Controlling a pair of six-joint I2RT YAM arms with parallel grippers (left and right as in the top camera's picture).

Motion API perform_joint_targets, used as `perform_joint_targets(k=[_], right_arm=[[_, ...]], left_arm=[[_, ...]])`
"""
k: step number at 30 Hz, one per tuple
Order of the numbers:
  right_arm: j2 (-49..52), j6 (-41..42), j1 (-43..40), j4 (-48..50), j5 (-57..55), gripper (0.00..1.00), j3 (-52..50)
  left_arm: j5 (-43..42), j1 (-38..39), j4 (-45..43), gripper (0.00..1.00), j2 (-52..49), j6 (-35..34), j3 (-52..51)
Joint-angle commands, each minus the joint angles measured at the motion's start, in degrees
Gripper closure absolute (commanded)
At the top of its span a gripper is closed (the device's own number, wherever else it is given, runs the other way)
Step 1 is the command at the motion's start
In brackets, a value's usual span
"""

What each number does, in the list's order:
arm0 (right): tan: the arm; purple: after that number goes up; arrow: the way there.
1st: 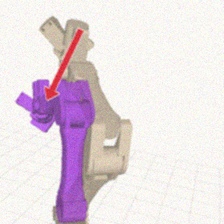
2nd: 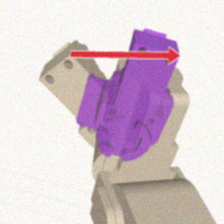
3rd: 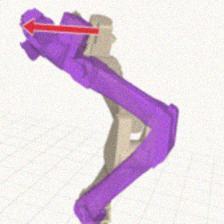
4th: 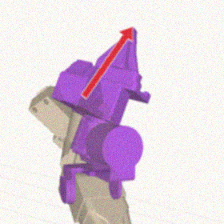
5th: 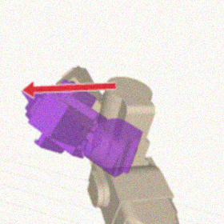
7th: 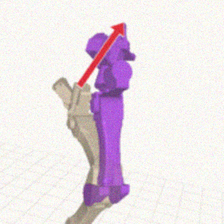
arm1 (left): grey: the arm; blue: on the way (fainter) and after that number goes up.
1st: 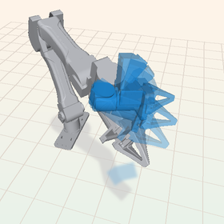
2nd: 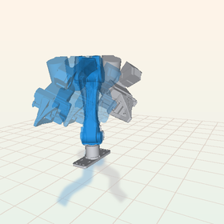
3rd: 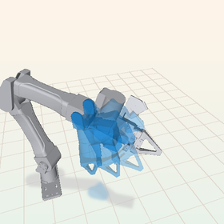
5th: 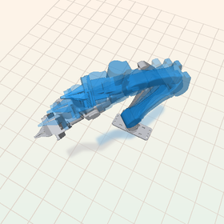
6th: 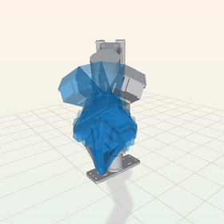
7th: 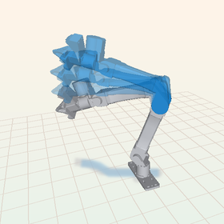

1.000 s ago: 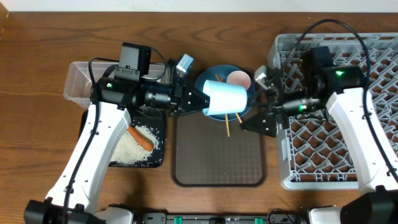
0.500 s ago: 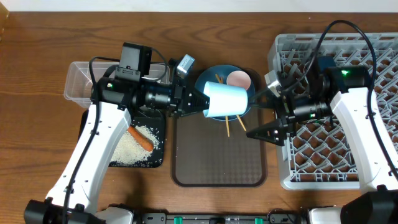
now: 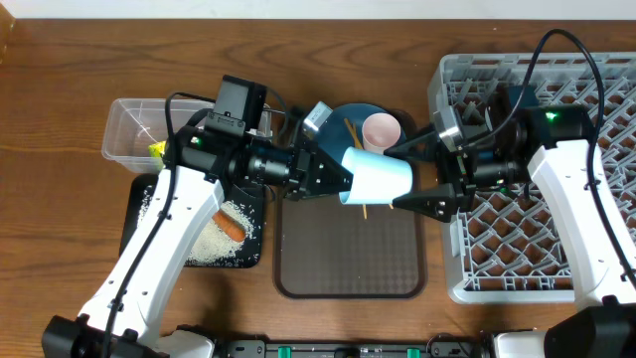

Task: Sort waste into correct bins and load items into the dishwasher rack
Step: 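Grasp the light-blue cup with the right gripper from the left gripper, then release the left gripper and carry the cup right into the rack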

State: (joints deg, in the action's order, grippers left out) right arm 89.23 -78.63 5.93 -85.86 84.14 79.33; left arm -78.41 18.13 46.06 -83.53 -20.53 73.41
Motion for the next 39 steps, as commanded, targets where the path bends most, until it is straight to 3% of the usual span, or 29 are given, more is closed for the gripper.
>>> perform_joint_targets(k=[1, 4, 7, 17, 26, 33, 39], right_arm=[[-0.5, -0.7, 0.1, -0.3, 2.0, 0.22, 0.3], [-0.5, -0.7, 0.2, -0.5, 2.1, 0.14, 0.3], [-0.5, -0.7, 0.9, -0.7, 2.0, 0.14, 0.3], [-0.5, -0.7, 4.6, -0.5, -1.8, 0.2, 0.3], [-0.5, -0.7, 3.3, -0.3, -2.1, 0.46, 0.3], [-0.5, -0.7, 2.3, -0.3, -1.7, 0.52, 0.3], [-0.5, 2.8, -0.3, -0.3, -1.0, 0.57, 0.3]], left_arm=[[-0.4, 0.5, 0.1, 0.94, -0.3, 1.5, -0.5], [1.0, 0.6, 0.2, 0.93, -0.3, 1.5, -0.5], [1.9, 0.9, 0.2, 0.94, -0.3, 1.4, -0.5], [1.9, 0.9, 0.1, 0.94, -0.3, 1.5, -0.5], [1.9, 0.9, 0.2, 0.94, -0.3, 1.5, -0.5], [2.1, 1.0, 0.4, 0.93, -0.3, 1.5, -0.5], [9.7, 1.0, 6.9, 0.93, -0.3, 3.4, -0.5]])
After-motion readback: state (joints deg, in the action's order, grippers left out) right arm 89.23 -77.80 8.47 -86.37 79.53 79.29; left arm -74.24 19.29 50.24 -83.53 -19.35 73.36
